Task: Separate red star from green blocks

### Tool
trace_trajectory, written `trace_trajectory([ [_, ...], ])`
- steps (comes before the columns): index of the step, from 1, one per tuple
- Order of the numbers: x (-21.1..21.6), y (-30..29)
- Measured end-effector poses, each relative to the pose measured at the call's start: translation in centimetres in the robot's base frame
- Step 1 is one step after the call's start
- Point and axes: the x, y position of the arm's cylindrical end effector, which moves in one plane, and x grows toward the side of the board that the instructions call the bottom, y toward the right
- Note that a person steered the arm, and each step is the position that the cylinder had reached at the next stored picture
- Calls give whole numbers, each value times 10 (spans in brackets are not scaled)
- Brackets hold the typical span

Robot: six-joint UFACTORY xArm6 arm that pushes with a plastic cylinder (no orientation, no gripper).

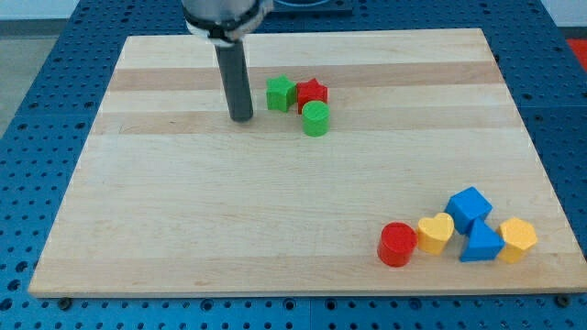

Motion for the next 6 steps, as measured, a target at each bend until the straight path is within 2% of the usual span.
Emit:
trace_trajectory([
  [1, -40, -1],
  [2, -57, 29],
  [3, -44, 63],
  [6, 57, 169],
])
